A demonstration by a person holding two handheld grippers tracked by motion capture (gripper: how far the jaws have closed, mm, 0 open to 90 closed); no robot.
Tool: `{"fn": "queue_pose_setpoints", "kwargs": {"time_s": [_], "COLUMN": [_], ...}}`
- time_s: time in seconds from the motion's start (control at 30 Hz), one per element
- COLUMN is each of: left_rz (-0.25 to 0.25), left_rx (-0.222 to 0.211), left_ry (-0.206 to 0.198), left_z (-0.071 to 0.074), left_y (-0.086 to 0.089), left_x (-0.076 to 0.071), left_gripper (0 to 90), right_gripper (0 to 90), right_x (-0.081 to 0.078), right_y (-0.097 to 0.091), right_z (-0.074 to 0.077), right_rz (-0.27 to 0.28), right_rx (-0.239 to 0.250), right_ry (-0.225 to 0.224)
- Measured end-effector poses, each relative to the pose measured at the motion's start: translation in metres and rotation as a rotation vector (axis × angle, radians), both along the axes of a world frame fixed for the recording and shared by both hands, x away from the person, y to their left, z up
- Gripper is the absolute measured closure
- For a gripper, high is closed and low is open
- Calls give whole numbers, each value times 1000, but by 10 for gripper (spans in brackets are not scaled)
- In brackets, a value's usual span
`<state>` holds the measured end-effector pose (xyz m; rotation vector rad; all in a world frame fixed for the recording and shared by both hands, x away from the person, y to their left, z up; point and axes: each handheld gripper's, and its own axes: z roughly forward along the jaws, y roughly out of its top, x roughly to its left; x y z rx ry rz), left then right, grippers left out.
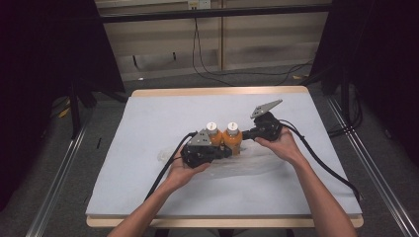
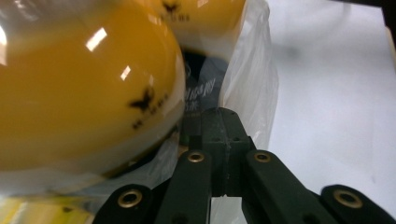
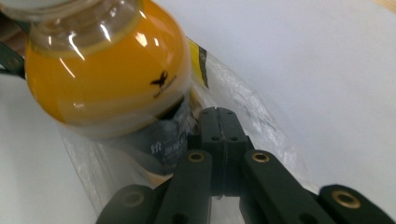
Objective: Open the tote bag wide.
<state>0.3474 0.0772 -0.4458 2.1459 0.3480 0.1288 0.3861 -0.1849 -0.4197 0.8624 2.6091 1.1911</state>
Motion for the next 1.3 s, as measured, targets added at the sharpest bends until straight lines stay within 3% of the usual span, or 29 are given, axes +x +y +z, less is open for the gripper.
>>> {"fn": "queue_pose_setpoints", "kwargs": {"time_s": [0.13, 0.2, 0.27, 0.43, 0.8, 0.93, 1.1, 1.3], "left_rz": [5, 12, 13, 23, 11, 5, -7, -40], "left_rx": [26, 72, 58, 68, 140, 134, 122, 135], "left_ry": [14, -8, 12, 9, 1, 22, 44, 47], "left_z": [-8, -11, -14, -21, -35, -40, -40, -39], "left_y": [-1, -3, -2, -2, -1, 0, 0, 0], "left_x": [1, 0, 1, -2, -13, -15, -16, -19], "left_gripper": [900, 900, 900, 900, 900, 900, 900, 900], "right_gripper": [900, 900, 900, 900, 900, 900, 900, 900], "right_x": [3, 7, 11, 18, 35, 38, 44, 49], "right_y": [6, 7, 10, 15, 18, 20, 24, 27], "right_z": [-2, -7, -14, -28, -56, -62, -62, -63], "right_rz": [1, 4, 0, 0, -45, -48, -78, -98], "right_rx": [5, 4, -5, 0, -24, -15, -23, -20], "right_ry": [2, 11, 27, 59, 134, 148, 134, 132]}}
